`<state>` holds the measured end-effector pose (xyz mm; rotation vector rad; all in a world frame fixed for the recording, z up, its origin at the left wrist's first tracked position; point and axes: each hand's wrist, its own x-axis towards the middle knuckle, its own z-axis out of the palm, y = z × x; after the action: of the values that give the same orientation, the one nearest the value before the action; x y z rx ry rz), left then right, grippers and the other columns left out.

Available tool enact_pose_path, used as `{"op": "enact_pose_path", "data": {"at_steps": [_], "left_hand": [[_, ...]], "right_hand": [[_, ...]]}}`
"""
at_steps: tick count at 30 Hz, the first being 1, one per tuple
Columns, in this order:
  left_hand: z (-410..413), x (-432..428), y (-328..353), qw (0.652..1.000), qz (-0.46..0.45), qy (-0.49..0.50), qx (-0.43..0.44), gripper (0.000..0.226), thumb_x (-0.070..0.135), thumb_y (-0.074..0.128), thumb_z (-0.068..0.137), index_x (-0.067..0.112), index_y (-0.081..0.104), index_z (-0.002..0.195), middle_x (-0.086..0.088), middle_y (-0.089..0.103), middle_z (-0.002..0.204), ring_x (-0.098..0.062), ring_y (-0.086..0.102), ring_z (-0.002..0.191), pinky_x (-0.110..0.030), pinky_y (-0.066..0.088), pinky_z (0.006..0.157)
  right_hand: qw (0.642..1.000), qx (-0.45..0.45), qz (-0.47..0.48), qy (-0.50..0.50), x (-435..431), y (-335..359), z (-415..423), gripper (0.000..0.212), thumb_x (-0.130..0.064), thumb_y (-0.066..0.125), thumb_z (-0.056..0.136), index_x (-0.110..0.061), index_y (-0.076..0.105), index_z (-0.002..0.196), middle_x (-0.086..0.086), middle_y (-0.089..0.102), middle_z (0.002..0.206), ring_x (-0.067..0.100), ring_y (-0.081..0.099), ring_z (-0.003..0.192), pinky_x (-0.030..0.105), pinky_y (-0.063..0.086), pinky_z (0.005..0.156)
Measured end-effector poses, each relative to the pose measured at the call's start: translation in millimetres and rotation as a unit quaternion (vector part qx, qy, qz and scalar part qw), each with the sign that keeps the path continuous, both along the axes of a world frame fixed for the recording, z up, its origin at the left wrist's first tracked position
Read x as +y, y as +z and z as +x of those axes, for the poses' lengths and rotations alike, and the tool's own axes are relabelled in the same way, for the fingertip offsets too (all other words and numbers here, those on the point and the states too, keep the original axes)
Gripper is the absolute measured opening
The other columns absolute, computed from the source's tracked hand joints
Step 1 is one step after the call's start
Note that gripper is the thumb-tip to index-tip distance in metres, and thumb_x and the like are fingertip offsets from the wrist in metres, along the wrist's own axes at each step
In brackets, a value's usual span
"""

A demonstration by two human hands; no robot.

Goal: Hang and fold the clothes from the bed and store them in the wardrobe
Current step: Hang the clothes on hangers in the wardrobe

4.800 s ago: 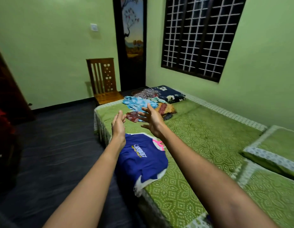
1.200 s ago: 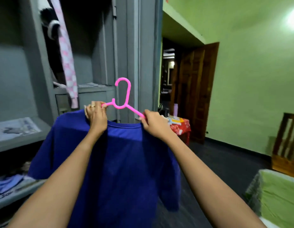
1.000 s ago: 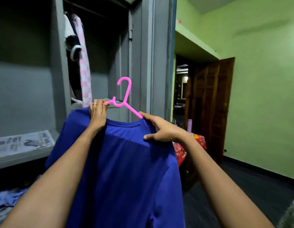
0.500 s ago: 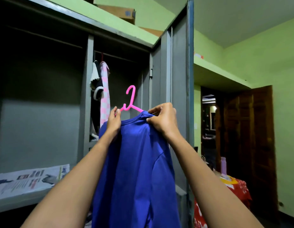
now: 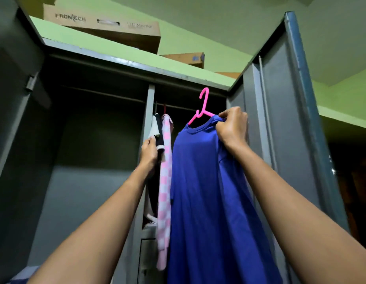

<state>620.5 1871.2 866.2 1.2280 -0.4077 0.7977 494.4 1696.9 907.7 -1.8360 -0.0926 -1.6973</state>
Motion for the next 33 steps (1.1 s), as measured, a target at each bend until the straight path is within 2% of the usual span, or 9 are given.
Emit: {"op": "enact_pose_path", "data": {"at_steps": [4,8,14,16,18,21,24,29,33], "left_hand": [[50.0,25.4,32.8,1.0,0.009,0.015,-0.022,0.044,0.039,0.037,0.096,0.004,0.056,0.115,-0.02,0.058,0.121,-0.031,0.056,0.101,-0.036,0.044,0.087],[104.5,41.5,63.1,0.999,0.005,0.016,-0.045,0.055,0.047,0.039,0.089,0.004,0.054,0.12,-0.019,0.056,0.126,-0.037,0.051,0.119,-0.047,0.04,0.104],[163.3,52.2,81.2,0.998,0.012,0.009,-0.059,0.057,0.05,0.043,0.086,0.01,0.054,0.124,-0.015,0.055,0.128,-0.034,0.049,0.121,-0.047,0.038,0.105],[186.8,57.2,86.5,0.998,0.01,0.012,-0.056,0.059,0.056,0.041,0.076,0.015,0.059,0.114,-0.01,0.06,0.12,-0.03,0.053,0.115,-0.046,0.039,0.104],[200.3,60.0,90.6,0.998,0.016,0.012,-0.059,0.035,0.048,0.041,0.086,0.02,0.061,0.089,-0.004,0.062,0.099,-0.025,0.056,0.099,-0.038,0.042,0.094],[222.0,62.6,102.1,0.996,0.027,0.016,-0.081,0.034,0.041,0.038,0.093,0.021,0.057,0.074,-0.007,0.063,0.089,-0.024,0.056,0.086,-0.038,0.046,0.082],[234.3,59.6,113.8,0.992,0.037,0.019,-0.12,0.036,0.044,0.038,0.094,0.021,0.065,0.094,-0.011,0.066,0.105,-0.026,0.059,0.094,-0.042,0.046,0.093],[247.7,55.8,132.4,0.98,0.056,0.031,-0.19,0.03,0.029,0.035,0.099,0.012,0.058,0.092,-0.001,0.056,0.086,-0.014,0.05,0.073,-0.028,0.042,0.068],[267.3,63.4,137.8,0.975,0.091,0.042,-0.196,0.043,0.036,0.04,0.096,0.013,0.051,0.131,-0.007,0.057,0.129,-0.023,0.053,0.12,-0.044,0.04,0.105]], "right_hand": [[0.998,-0.055,-0.019,-0.031,14.9,25.1,53.8,0.028,0.006,0.049,0.081,0.0,0.067,0.101,0.022,0.063,0.106,0.041,0.057,0.1,0.038,0.048,0.079],[0.996,-0.074,-0.031,-0.047,26.0,51.7,118.7,0.032,0.005,0.045,0.081,-0.004,0.068,0.102,0.024,0.063,0.105,0.042,0.057,0.098,0.032,0.036,0.066],[0.995,-0.088,-0.023,-0.044,31.5,68.8,199.9,0.028,0.003,0.051,0.085,-0.005,0.069,0.105,0.021,0.065,0.107,0.037,0.06,0.101,0.033,0.047,0.077],[0.995,-0.091,-0.032,-0.04,32.9,73.4,228.5,0.025,0.002,0.052,0.085,-0.004,0.069,0.102,0.02,0.066,0.106,0.036,0.061,0.1,0.033,0.049,0.079],[0.995,-0.089,-0.038,-0.035,36.9,78.0,254.4,0.024,0.001,0.053,0.083,-0.003,0.069,0.1,0.021,0.066,0.105,0.037,0.061,0.101,0.035,0.05,0.082],[0.995,-0.085,-0.043,-0.039,42.3,89.5,286.5,0.024,0.001,0.053,0.083,-0.003,0.069,0.1,0.021,0.065,0.106,0.038,0.06,0.102,0.037,0.049,0.084],[0.993,-0.091,-0.055,-0.046,44.9,105.2,314.9,0.024,0.001,0.054,0.083,-0.003,0.068,0.102,0.021,0.065,0.107,0.037,0.061,0.101,0.037,0.05,0.084],[0.993,-0.098,-0.055,-0.035,48.0,142.7,346.4,0.027,0.003,0.051,0.083,-0.002,0.068,0.103,0.022,0.064,0.108,0.038,0.059,0.103,0.037,0.049,0.084],[0.993,-0.072,-0.085,-0.029,56.1,161.2,364.8,0.023,0.003,0.05,0.084,0.0,0.065,0.101,0.023,0.062,0.109,0.041,0.058,0.105,0.04,0.049,0.084]]}}
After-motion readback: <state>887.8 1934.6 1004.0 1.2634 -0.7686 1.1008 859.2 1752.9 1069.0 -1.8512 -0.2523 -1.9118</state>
